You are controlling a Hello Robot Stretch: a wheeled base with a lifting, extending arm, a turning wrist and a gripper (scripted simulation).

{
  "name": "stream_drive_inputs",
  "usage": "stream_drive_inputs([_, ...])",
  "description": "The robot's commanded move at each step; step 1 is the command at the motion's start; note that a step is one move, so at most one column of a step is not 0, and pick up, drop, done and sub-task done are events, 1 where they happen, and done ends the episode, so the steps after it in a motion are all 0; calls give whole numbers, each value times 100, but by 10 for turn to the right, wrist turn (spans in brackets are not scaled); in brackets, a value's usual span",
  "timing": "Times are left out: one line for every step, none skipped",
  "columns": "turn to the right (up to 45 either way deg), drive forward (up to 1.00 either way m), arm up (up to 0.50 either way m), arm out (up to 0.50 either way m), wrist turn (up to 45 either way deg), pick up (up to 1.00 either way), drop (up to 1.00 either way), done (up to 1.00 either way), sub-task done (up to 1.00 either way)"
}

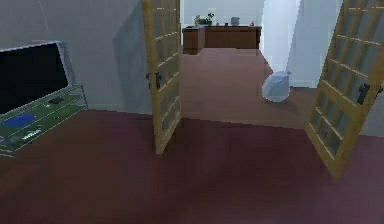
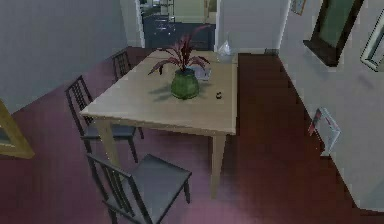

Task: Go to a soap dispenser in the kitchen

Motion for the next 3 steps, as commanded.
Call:
stream_drive_inputs([90, 0, 0, 0, 0, 0, 0, 0, 0])
stream_drive_inputs([0, 100, 0, 0, 0, 0, 0, 0, 0])
stream_drive_inputs([0, 100, 0, 0, 0, 0, 0, 0, 0])
